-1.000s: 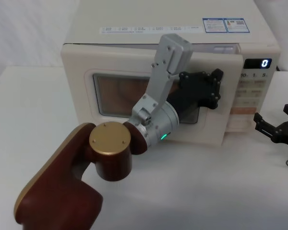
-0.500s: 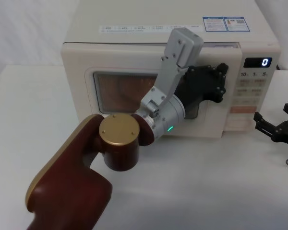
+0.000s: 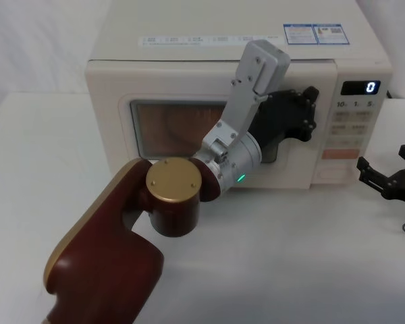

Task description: Press the button to open the microwave door with one hand; close the microwave door with the other hand.

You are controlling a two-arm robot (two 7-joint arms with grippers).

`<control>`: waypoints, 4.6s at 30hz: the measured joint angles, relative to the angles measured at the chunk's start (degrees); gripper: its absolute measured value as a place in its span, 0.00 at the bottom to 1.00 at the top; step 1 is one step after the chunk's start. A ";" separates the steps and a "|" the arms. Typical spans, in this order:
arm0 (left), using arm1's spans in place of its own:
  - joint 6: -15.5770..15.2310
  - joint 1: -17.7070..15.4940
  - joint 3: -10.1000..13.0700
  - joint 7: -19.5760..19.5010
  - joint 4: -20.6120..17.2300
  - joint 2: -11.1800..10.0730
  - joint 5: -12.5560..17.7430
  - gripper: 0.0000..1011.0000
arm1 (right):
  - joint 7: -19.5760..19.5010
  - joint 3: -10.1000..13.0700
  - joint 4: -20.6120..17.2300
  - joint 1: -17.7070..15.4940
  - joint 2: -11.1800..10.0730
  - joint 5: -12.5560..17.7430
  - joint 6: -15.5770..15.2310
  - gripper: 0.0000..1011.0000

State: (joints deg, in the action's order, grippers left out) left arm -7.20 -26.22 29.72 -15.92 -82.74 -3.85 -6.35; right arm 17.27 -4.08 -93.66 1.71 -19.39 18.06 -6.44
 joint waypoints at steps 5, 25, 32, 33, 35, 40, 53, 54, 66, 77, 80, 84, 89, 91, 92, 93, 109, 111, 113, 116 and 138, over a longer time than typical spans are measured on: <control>0.20 -0.32 -0.39 0.02 0.64 0.24 0.75 0.00 | 0.00 0.00 0.00 0.00 0.00 0.00 0.00 0.99; 0.39 -0.23 -2.11 -0.74 0.82 1.31 0.39 0.00 | 0.00 0.00 0.00 0.00 0.00 0.00 0.00 0.99; -0.21 2.10 -1.86 -2.33 -2.70 0.60 -1.89 0.00 | 0.00 0.00 0.00 0.00 0.00 0.00 0.00 0.99; -0.36 2.48 -1.83 -2.33 -3.16 0.43 -2.01 0.00 | 0.00 0.00 0.00 0.00 0.00 0.00 0.00 0.99; -0.93 4.07 -1.68 -2.31 -4.77 -0.23 -2.43 0.00 | 0.00 0.00 0.00 0.00 0.00 0.00 0.00 0.99; -1.91 8.04 -1.90 -1.24 -8.54 -1.86 -3.06 0.00 | 0.00 0.00 0.00 0.00 0.00 0.00 0.00 0.99; -1.19 18.87 -5.66 3.56 -16.82 -5.43 -3.00 0.00 | 0.00 0.00 0.00 0.00 0.00 0.00 0.00 0.99; -0.86 20.20 -6.42 4.26 -17.64 -5.66 -2.86 0.00 | 0.00 0.00 0.00 0.00 0.00 0.00 0.00 0.99; 1.97 30.22 -15.39 10.97 -24.07 -5.96 -1.69 0.00 | 0.00 0.00 0.00 0.00 0.00 0.00 0.00 0.99; 5.84 35.47 -25.00 12.57 -26.80 -5.50 -3.81 0.00 | 0.00 0.00 0.00 0.00 0.00 0.00 0.00 0.99; 6.58 35.86 -26.54 12.22 -26.58 -5.50 -4.37 0.00 | 0.00 0.00 0.00 0.00 0.00 0.00 0.00 0.99; 7.67 36.38 -29.38 11.40 -25.81 -5.49 -5.47 0.00 | 0.00 0.00 0.00 0.01 0.00 0.00 0.00 0.99; 8.07 36.75 -31.54 10.74 -24.62 -5.36 -6.40 0.00 | 0.00 0.00 0.00 0.00 0.00 0.00 0.00 0.99; 8.08 36.90 -32.14 10.67 -23.89 -5.36 -6.37 0.00 | 0.00 0.00 0.00 0.00 0.00 0.00 0.00 0.99; 8.07 36.93 -32.30 10.67 -23.64 -5.36 -6.31 0.00 | 0.00 0.00 0.00 0.00 0.00 0.00 0.00 0.99; 8.00 36.95 -32.63 10.73 -23.11 -5.30 -6.08 0.00 | 0.00 0.00 0.00 0.00 0.00 0.00 0.00 0.99; 9.45 35.13 -34.62 10.44 -16.79 -3.58 -5.94 0.00 | 0.00 0.00 0.00 0.00 0.00 0.00 0.00 0.99; 9.46 34.93 -34.73 10.37 -16.46 -3.50 -6.01 0.00 | 0.00 0.00 0.00 0.00 0.00 0.00 0.00 0.99; 9.46 34.65 -34.86 10.30 -15.97 -3.34 -6.16 0.00 | 0.00 0.00 0.00 0.00 0.00 0.00 0.00 0.99; 9.26 34.32 -34.99 10.29 -15.51 -3.09 -6.35 0.00 | 0.00 0.00 0.00 0.00 0.00 0.00 0.00 0.99; 8.45 34.11 -34.76 10.62 -15.23 -3.08 -5.80 0.03 | 0.00 0.00 0.00 0.00 0.00 0.00 0.00 0.99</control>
State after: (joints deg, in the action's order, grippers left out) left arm 1.25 7.89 -5.04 -5.30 -97.97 -6.92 -12.15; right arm 17.27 -4.08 -93.66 1.71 -19.39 18.06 -6.44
